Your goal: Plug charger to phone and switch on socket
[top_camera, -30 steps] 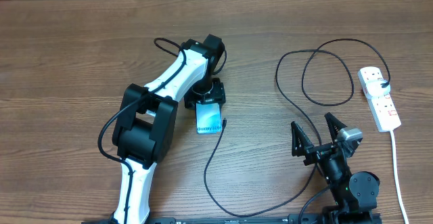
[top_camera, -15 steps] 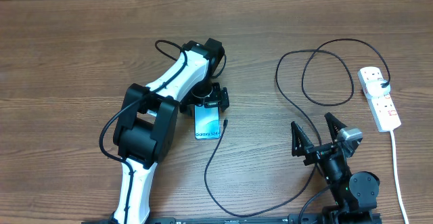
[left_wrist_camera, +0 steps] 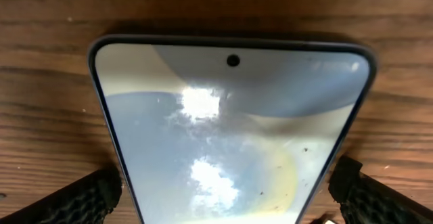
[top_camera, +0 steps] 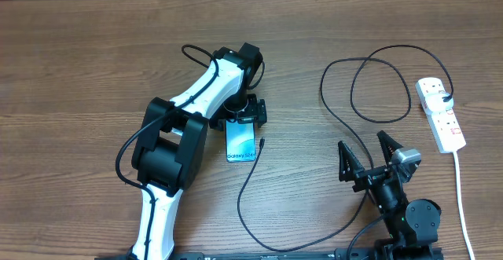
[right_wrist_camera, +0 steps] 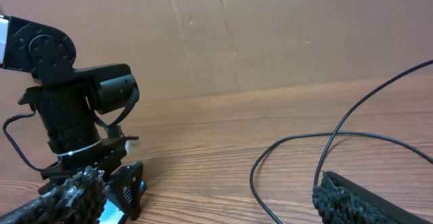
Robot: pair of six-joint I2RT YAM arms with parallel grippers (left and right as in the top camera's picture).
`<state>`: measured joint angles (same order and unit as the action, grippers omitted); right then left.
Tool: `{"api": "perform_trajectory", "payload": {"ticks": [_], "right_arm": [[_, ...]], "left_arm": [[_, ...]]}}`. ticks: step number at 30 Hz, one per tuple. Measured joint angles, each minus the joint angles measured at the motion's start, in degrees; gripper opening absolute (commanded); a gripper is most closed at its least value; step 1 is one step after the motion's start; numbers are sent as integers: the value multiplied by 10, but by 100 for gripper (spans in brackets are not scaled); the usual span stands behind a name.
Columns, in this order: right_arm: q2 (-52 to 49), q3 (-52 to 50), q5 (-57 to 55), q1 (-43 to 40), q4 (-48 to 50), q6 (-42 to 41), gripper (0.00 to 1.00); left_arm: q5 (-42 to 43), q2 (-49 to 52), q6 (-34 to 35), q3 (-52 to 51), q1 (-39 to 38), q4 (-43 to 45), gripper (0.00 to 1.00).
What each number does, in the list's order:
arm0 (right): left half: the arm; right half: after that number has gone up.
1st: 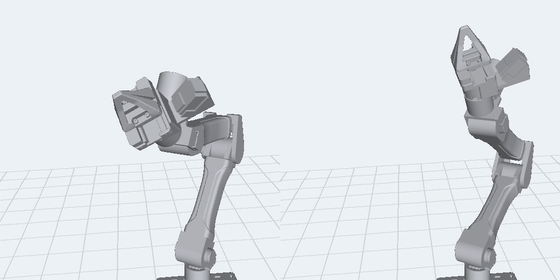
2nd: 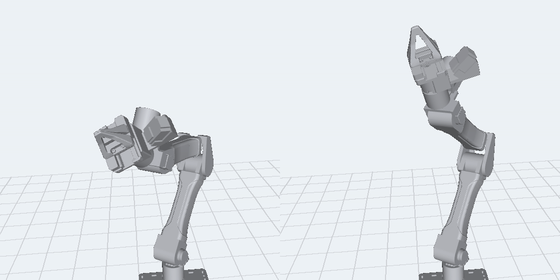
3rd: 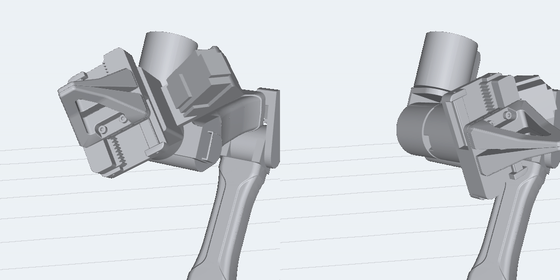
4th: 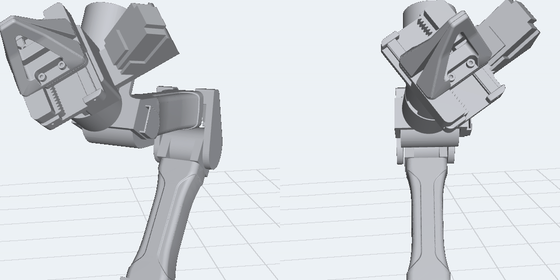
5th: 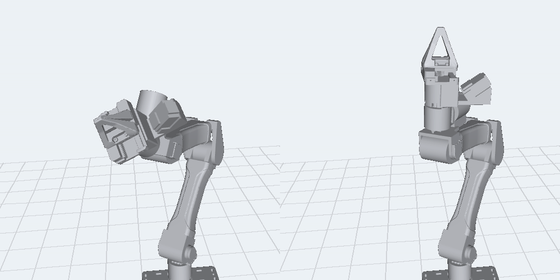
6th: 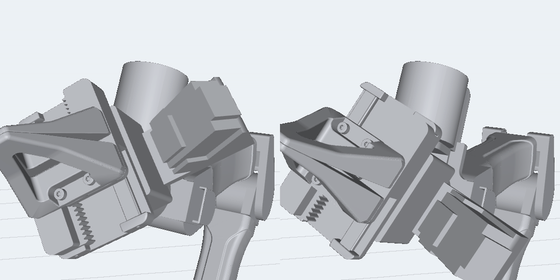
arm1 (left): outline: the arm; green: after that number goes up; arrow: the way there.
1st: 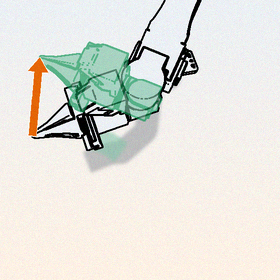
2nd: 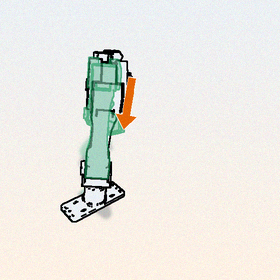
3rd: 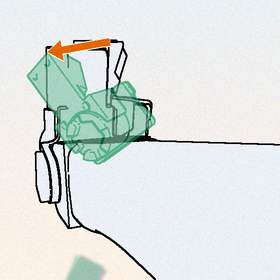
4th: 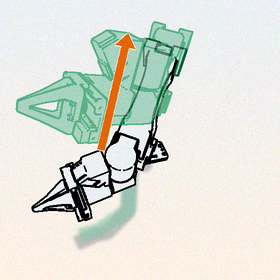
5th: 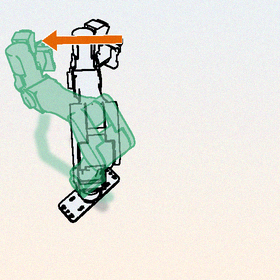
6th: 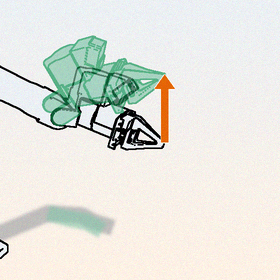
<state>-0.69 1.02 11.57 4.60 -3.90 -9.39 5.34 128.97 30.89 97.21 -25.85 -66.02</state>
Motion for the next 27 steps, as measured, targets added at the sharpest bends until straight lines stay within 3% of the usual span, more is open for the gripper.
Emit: {"api": "perform_trajectory", "payload": {"ticks": [8,16,24,27], "right_arm": [[0,0,0,0,0,0,100],[0,0,0,0,0,0,100],[0,0,0,0,0,0,100],[0,0,0,0,0,0,100]], "left_arm": [[10,3,-21,0,1,-27,100],[13,4,-28,0,1,-32,72],[18,4,-21,0,20,-30,73],[19,4,-19,0,41,-28,85]]}}
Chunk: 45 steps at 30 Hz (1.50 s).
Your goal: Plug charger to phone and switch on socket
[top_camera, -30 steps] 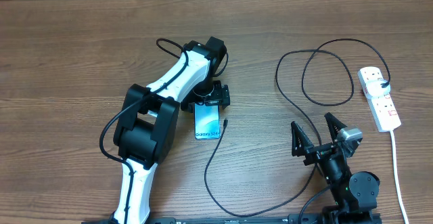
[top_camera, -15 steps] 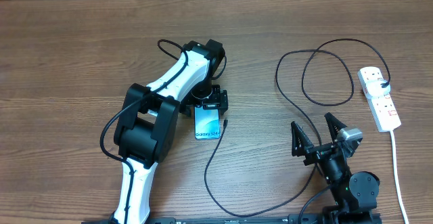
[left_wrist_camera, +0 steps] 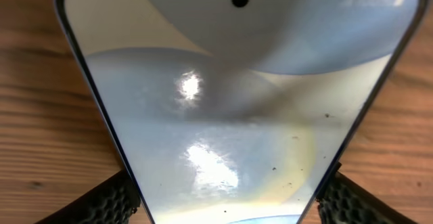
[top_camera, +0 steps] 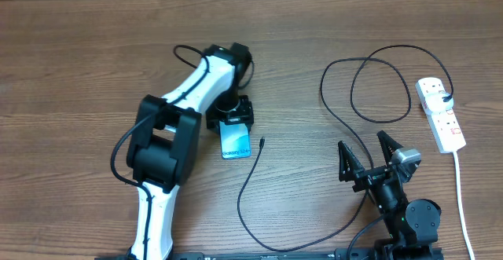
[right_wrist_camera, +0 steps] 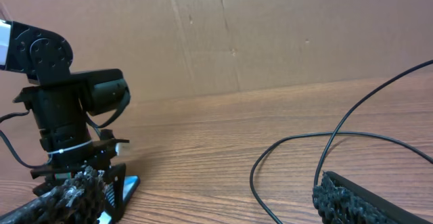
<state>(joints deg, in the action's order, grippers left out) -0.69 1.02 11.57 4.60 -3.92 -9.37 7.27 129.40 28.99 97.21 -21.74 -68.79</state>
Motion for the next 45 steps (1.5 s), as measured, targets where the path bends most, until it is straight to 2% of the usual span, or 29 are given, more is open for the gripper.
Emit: {"api": "perform_trajectory", "payload": {"ticks": [4,22,39,45], "right_arm": [[0,0,0,0,0,0,100],[0,0,0,0,0,0,100],[0,0,0,0,0,0,100],[0,0,0,0,0,0,100]], "left_arm": [[-2,0,6,0,31,1,100],[-2,0,10,-1,48,2,100],[-11,-1,11,-1,28,10,100],[-11,-1,11,-1,26,12,91]]}}
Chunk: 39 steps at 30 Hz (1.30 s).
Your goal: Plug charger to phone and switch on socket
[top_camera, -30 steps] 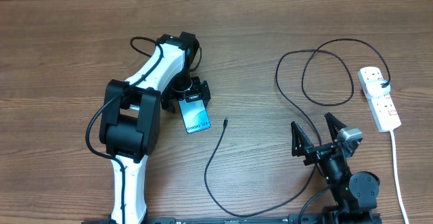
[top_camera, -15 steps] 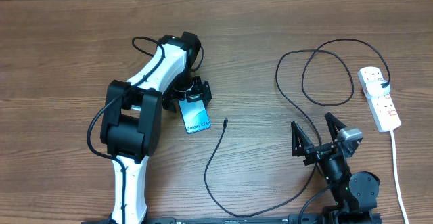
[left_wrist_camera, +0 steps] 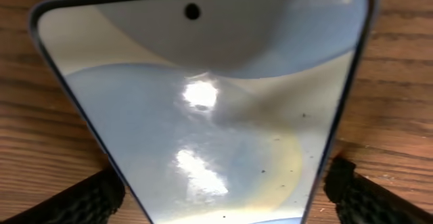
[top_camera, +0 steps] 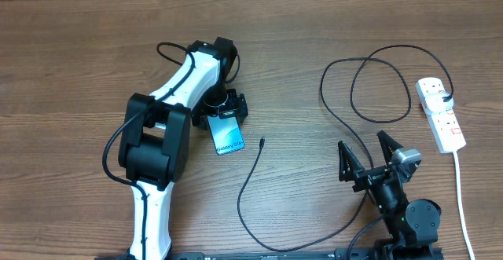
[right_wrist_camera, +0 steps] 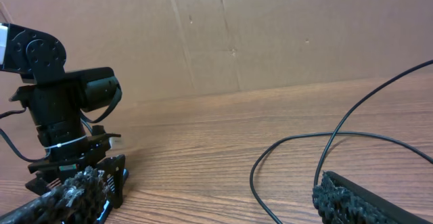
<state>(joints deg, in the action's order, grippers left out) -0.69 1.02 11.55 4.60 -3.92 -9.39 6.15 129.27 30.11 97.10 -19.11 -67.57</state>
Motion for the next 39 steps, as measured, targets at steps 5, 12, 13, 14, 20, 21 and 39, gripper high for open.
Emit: {"api": "perform_trajectory", "payload": {"ticks": [5,12,13,14,20,21,39], "right_arm": [[0,0,0,0,0,0,100],[0,0,0,0,0,0,100],[0,0,0,0,0,0,100],[0,0,0,0,0,0,100],[0,0,0,0,0,0,100],[0,0,0,0,0,0,100],[0,0,0,0,0,0,100]], "left_arm": [[-1,0,7,0,-3,3,97],[0,0,15,0,-3,3,100],[0,0,15,0,-4,3,100],[0,0,15,0,-4,3,100],[0,0,15,0,-4,3,100],[0,0,15,0,-4,3,99],[-6,-2,24,0,-19,18,98]]}}
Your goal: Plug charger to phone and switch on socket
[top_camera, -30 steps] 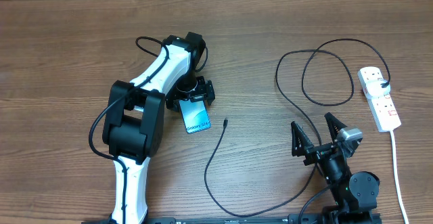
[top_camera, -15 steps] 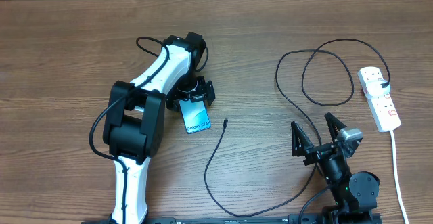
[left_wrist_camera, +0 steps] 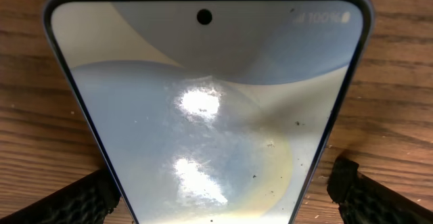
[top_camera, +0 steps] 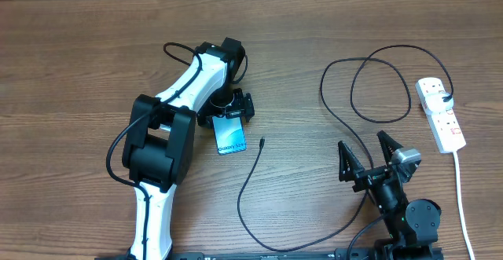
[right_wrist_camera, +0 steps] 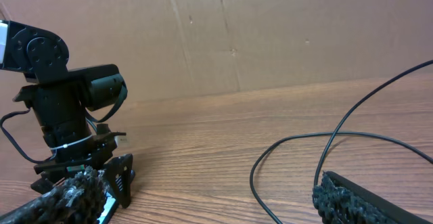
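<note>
The phone (top_camera: 230, 137) lies screen up on the wooden table, its lit blue screen (left_wrist_camera: 203, 109) filling the left wrist view. My left gripper (top_camera: 231, 117) is open and straddles the phone's top end. Its black fingertips (left_wrist_camera: 95, 197) flank the edges, and a thin gap shows on the right side. The black charger cable (top_camera: 346, 122) loops across the table, and its loose plug (top_camera: 262, 142) lies just right of the phone. The white power strip (top_camera: 440, 115) sits at the far right. My right gripper (top_camera: 362, 142) stands open and empty near the front edge.
In the right wrist view (right_wrist_camera: 203, 197) the cable (right_wrist_camera: 298, 139) curves over the wood, and the left arm (right_wrist_camera: 67, 109) stands at the left before a cardboard wall. The strip's white lead (top_camera: 462, 205) runs along the right edge.
My left gripper shifted slightly right and turned. The phone, which lay skewed between the fingers, now lies squarely between them. The right arm and the cable are unchanged.
At first my left gripper straddled the phone's top end, near the cable plug. Then its fingers sat tight against the phone's edges, a little further left. Later the phone lay further left again and tilted. Now it is straighter, with the plug still beside it.
</note>
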Robot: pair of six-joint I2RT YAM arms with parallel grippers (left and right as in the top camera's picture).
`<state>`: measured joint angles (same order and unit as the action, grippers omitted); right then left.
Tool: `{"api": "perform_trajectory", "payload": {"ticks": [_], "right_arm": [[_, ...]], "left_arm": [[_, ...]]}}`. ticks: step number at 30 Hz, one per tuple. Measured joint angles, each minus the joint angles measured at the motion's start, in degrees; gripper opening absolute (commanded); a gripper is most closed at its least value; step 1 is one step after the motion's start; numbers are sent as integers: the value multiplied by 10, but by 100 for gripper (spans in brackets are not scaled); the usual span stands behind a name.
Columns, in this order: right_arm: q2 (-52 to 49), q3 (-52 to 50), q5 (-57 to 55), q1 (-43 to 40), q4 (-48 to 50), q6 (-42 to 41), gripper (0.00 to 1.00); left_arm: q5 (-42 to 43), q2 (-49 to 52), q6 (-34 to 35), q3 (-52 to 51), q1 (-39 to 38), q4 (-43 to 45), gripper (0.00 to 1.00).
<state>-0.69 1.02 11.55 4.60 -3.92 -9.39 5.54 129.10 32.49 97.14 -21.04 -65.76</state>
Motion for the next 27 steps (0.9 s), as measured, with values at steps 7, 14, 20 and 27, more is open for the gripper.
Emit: {"api": "perform_trajectory", "payload": {"ticks": [7,14,20,27], "right_arm": [[0,0,0,0,0,0,100],[0,0,0,0,0,0,100],[0,0,0,0,0,0,100],[0,0,0,0,0,0,100]], "left_arm": [[-1,-1,12,0,0,6,93],[0,-1,21,0,2,6,93],[3,-1,23,1,1,-1,75],[4,-1,23,1,1,-2,79]]}}
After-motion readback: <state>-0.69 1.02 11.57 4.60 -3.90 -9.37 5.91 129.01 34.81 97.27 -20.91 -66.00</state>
